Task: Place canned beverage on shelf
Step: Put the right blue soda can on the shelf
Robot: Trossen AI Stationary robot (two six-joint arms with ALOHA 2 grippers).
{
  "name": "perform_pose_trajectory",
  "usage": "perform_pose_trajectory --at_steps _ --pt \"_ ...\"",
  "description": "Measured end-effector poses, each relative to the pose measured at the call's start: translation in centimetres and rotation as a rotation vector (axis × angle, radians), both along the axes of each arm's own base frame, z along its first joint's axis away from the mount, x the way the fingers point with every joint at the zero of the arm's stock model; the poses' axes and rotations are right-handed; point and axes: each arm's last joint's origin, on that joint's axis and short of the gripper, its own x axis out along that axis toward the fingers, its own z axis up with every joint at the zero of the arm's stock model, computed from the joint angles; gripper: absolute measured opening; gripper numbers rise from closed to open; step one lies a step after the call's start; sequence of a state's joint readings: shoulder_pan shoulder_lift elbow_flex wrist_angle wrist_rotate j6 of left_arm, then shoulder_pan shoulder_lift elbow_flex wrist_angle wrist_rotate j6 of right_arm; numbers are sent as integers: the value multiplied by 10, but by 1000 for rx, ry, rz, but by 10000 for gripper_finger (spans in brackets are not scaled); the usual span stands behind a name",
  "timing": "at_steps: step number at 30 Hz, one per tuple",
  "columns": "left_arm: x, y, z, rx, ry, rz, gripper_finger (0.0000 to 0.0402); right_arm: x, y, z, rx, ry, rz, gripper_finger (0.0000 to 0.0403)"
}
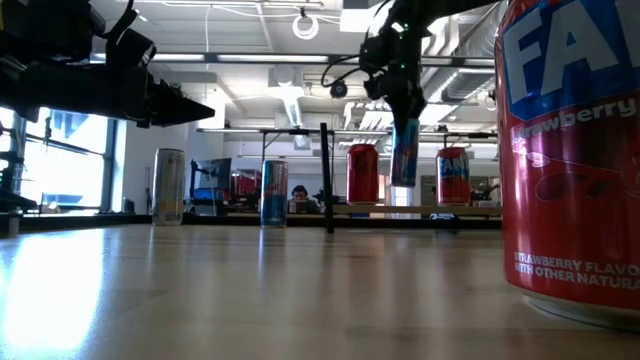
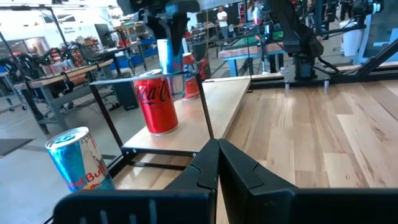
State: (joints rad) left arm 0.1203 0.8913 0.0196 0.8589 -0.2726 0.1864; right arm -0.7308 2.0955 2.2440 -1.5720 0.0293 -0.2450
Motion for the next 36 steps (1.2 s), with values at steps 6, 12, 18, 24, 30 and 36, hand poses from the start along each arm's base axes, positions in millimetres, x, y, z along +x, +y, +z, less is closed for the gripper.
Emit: perform_pose_trajectory --at_steps 6,12,18,24,30,36 --pt "0 0 0 1 0 0 0 -1 -5 -4 8 10 36 211" --pt "0 0 0 1 1 0 0 -4 -10 -6 10 14 46 211" --pt "0 0 0 -1 0 0 0 -5 -12 -8 17 14 49 211" --pt "0 0 0 -2 1 0 0 -5 -12 -8 18 13 49 211" --pt "0 0 0 -2 0 0 0 2 -17 -24 45 44 68 211" --pt "0 0 0 -2 0 0 0 7 -21 -35 66 64 70 211"
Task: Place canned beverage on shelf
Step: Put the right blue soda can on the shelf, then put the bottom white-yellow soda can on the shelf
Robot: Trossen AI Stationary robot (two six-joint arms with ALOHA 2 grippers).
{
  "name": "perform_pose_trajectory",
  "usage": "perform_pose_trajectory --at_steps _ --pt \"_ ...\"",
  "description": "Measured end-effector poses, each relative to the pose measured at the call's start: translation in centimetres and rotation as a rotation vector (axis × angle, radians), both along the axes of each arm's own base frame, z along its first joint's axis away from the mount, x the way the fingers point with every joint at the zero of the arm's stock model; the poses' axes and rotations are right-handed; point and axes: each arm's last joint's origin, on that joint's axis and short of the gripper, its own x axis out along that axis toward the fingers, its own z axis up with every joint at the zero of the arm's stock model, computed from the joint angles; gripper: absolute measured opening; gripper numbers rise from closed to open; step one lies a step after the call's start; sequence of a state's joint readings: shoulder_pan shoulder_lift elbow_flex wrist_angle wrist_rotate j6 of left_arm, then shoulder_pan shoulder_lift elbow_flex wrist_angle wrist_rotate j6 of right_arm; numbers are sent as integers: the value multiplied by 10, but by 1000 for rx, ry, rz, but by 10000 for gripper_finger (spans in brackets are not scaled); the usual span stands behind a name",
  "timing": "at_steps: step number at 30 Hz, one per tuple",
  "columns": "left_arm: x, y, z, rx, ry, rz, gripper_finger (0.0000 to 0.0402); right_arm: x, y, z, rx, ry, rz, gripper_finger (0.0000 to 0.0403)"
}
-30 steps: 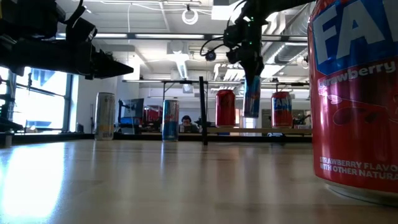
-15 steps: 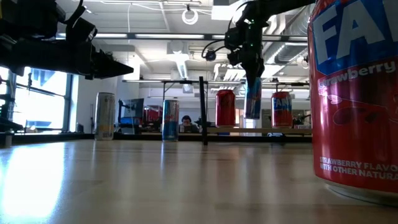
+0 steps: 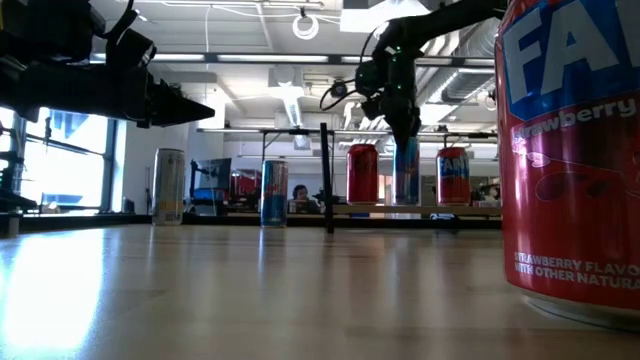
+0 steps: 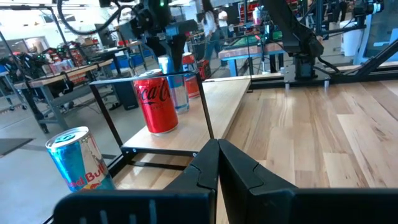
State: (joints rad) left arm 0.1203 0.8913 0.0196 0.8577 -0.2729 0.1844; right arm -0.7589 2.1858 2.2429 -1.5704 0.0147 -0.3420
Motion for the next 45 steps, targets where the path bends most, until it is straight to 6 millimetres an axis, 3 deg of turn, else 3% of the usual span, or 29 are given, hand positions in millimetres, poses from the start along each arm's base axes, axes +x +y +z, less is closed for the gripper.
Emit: perform_pose_trajectory --at_steps 13,17,20,35,41,45 --pt "0 0 0 0 0 0 0 0 -1 -1 -13 15 -41 215" --pt "0 0 0 0 0 0 0 -1 -1 -1 -34 32 -79 276" --pt "0 0 0 0 0 0 0 -1 -1 -1 -46 42 -84 301" --pt "0 0 0 -1 0 0 0 -1 -1 1 -44 31 -145 303" --pt "0 0 0 -1 0 0 0 -7 4 15 -67 2 -166 303" --pt "0 0 0 -1 0 0 0 -12 14 35 -118 -25 -183 304"
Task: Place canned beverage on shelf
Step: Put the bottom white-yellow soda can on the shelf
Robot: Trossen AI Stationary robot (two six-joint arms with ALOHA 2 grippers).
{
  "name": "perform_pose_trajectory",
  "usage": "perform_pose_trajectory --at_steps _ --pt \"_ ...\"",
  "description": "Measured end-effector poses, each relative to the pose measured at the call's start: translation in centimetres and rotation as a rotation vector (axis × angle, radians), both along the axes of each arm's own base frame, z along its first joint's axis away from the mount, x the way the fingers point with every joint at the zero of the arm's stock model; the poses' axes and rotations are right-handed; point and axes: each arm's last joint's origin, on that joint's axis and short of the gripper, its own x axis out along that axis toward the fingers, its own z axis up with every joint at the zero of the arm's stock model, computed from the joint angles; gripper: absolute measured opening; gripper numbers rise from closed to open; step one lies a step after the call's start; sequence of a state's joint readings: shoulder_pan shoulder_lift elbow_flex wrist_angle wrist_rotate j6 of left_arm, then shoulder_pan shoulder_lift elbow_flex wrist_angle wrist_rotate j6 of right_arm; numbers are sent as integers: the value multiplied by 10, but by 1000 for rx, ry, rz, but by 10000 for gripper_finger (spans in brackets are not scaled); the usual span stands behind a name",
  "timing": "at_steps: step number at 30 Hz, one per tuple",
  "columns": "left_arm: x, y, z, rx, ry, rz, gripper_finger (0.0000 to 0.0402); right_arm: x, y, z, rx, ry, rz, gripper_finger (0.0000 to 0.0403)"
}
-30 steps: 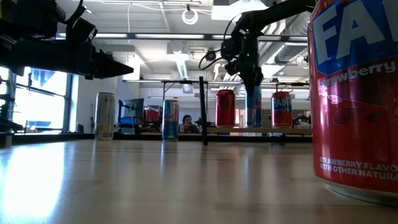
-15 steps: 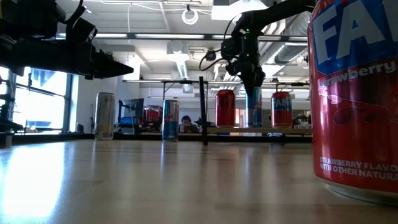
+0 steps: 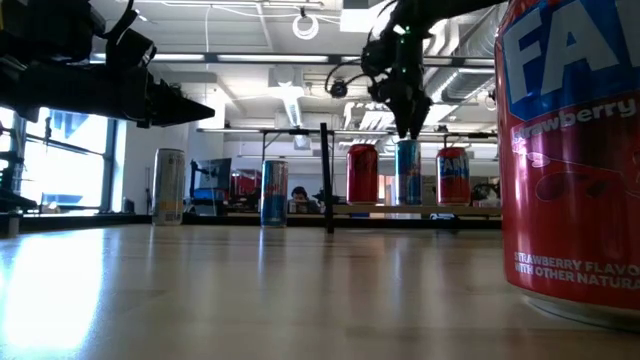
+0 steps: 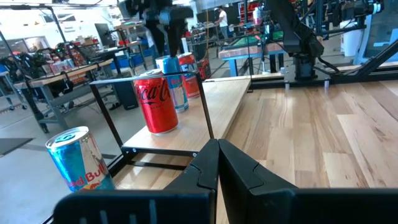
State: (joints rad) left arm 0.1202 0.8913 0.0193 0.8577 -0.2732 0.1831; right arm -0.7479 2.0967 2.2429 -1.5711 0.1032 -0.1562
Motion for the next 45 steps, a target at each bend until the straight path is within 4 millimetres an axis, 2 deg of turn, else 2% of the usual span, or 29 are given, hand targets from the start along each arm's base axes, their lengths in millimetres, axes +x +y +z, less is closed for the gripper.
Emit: perform_pose_trajectory --at_steps 6,10,14,21,23,25,28,34,38,45 --pt "0 0 0 0 0 0 0 -4 32 37 -67 -79 16 300" --pt "0 0 0 0 0 0 0 -3 62 59 -100 -140 44 270" --pt "0 0 0 -9 -4 0 0 11 93 70 -112 -214 134 200" --pt "0 0 -2 -38 4 0 0 50 142 69 -139 -293 324 25" --pt "0 0 -3 -44 9 1 0 61 159 67 -158 -317 381 10" --pt "0 0 -3 -53 6 -1 0 69 174 61 -191 -331 425 15" --pt "0 -1 -3 -75 -3 -21 0 80 192 41 -210 -325 471 5" --pt "1 -2 -3 -99 -10 -67 0 80 219 -11 -218 -383 490 1" --pt "1 -2 -3 -87 -6 -69 0 61 243 -38 -251 -507 493 0" --pt "1 -2 -3 -101 -12 -72 0 3 295 -63 -242 -740 396 0"
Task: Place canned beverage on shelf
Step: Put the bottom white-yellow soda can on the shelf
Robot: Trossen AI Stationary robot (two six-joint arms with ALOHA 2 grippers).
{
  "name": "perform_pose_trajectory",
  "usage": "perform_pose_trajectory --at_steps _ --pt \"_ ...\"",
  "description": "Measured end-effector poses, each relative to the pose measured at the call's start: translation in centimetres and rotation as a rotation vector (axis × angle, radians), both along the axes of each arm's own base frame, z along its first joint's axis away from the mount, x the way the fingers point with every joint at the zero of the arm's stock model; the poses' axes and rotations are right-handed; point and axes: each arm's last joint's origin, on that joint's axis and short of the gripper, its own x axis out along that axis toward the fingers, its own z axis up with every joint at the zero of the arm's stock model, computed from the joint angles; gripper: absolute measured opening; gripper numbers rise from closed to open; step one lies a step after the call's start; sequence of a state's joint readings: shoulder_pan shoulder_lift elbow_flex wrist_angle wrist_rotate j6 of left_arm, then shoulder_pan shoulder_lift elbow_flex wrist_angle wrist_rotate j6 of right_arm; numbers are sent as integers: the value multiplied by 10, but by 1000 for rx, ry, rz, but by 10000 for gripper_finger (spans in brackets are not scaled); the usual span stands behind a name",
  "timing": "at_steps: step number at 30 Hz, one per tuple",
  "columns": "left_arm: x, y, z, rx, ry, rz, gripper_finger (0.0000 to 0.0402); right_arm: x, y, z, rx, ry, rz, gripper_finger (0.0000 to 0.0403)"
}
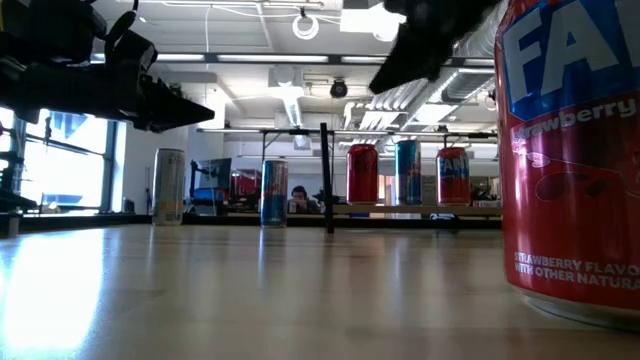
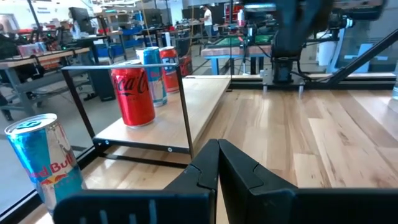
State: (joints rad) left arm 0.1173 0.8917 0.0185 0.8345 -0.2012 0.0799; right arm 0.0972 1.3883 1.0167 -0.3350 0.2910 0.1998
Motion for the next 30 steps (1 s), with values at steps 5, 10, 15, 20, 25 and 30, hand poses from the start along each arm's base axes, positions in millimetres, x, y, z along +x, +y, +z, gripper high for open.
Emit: perform_pose_trajectory --at_steps 5,10,15,20,25,30 --pt "0 0 0 -7 -1 -1 0 -38 33 -5 145 -12 -86 0" --pt "0 0 -1 -54 -6 -9 0 -65 60 -7 260 164 -226 0" --pt "0 -1 -3 -76 5 -12 0 -79 80 12 385 327 -395 0" --pt "0 -1 -3 -87 3 -10 0 -83 105 42 544 477 -508 0" --pt "0 0 -4 -110 11 -7 0 -84 132 63 648 619 -625 0" --pt "0 -1 -6 -134 26 -6 0 -86 156 73 702 716 -739 0"
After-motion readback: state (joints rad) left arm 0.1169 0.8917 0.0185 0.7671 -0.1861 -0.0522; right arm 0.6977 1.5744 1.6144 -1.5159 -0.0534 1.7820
